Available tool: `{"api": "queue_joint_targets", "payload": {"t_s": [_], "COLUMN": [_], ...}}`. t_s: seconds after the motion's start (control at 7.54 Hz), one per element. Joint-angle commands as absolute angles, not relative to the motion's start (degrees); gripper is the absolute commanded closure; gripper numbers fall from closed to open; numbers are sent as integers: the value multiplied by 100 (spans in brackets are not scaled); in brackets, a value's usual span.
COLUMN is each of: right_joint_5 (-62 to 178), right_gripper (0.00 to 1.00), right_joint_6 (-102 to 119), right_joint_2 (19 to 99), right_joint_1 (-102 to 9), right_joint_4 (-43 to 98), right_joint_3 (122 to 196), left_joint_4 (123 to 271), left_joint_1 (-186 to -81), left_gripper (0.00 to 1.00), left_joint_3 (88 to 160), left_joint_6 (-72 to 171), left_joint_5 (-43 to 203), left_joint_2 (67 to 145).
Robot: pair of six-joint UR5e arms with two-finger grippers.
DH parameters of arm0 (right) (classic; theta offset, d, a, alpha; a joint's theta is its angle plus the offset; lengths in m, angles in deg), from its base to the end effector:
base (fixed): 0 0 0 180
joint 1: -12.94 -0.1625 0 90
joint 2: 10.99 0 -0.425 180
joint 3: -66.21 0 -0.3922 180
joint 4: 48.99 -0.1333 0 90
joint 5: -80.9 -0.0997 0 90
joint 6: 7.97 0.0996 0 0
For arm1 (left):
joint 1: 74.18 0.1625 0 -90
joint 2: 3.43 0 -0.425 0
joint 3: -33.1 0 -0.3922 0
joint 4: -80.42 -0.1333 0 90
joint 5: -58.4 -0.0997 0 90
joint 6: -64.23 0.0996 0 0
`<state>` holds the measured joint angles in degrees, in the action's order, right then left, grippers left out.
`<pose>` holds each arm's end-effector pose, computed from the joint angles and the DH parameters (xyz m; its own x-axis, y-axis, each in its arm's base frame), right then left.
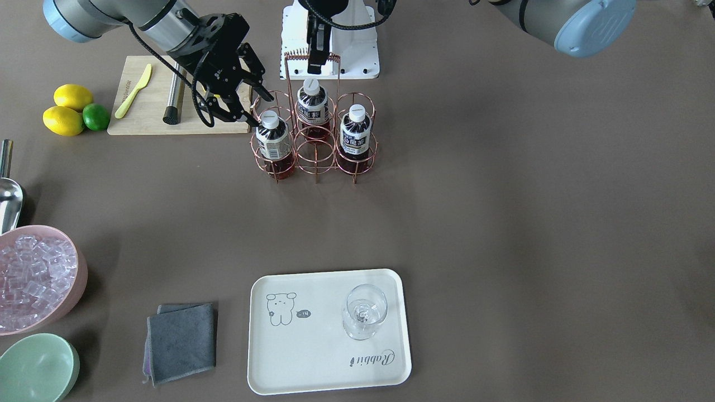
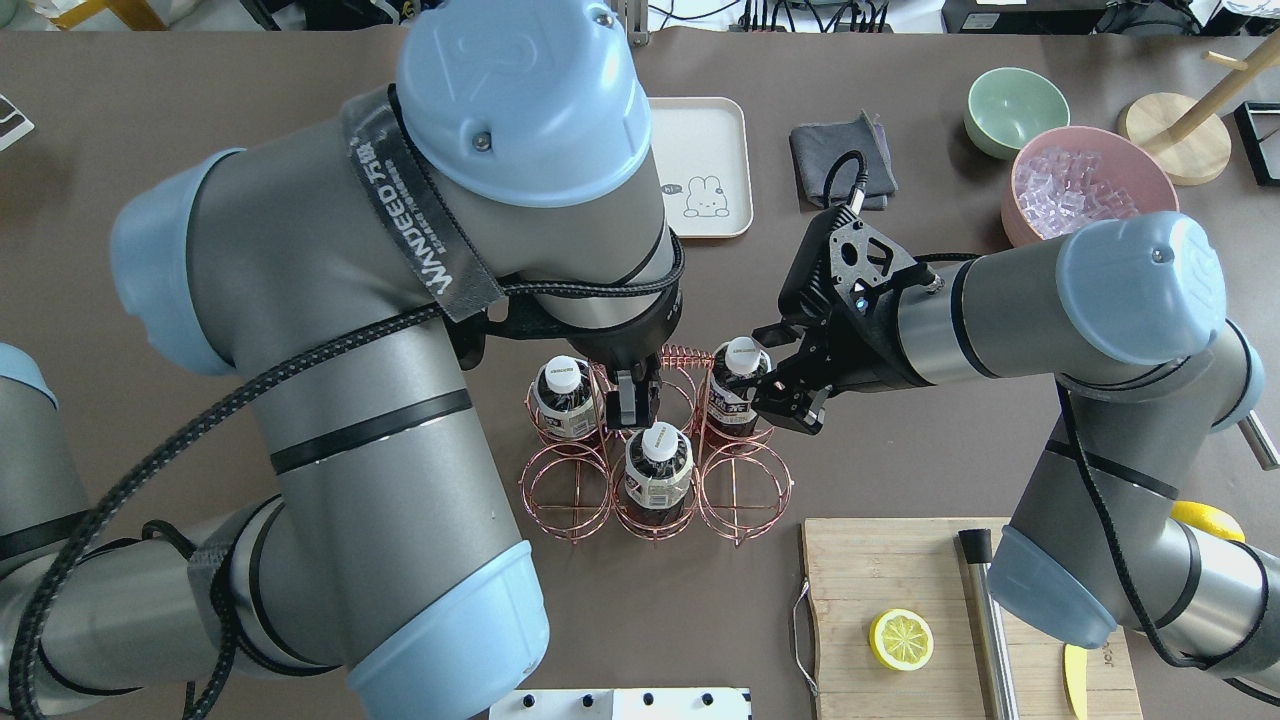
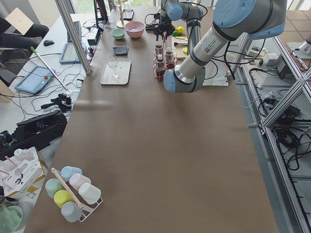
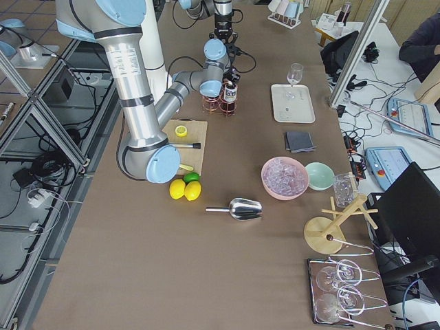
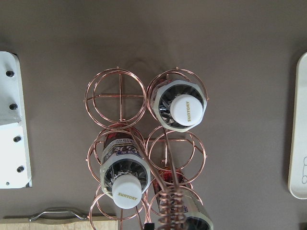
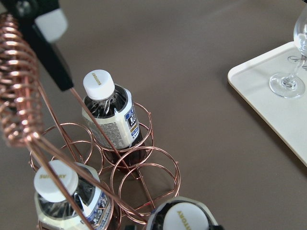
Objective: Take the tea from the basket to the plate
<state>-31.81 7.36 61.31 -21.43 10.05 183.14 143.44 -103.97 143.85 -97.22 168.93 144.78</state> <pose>-0.3774 -0.3730 0.2182 0.2589 -0.9008 0.3487 0.1420 0.3926 0.9087 0.4469 -0.3692 -0.0196 -0.0437 -0.9980 -0.0458 0.5785 0.0121 -0.8156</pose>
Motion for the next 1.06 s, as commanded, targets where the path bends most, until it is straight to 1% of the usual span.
{"api": "queue_joint_targets", "payload": {"t_s": [0.0, 0.53, 0.93], "right_joint_5": [-3125, -3072, -3072], "right_gripper": [40, 46, 46], "right_joint_6": [697, 688, 697], "right_joint_2": [6126, 6117, 6117], "right_joint_1": [-2142, -2142, -2142], "right_joint_4": [1007, 1007, 999], "right_joint_3": [18275, 18197, 18205], "left_joint_4": [14344, 14344, 14344], "left_joint_1": [-10345, -10301, -10301], "left_gripper": [100, 100, 100], "left_joint_3": [14376, 14376, 14376], "left_joint_6": [-9722, -9722, -9722], "left_joint_5": [16862, 16853, 16853], "left_joint_2": [14476, 14476, 14476]}}
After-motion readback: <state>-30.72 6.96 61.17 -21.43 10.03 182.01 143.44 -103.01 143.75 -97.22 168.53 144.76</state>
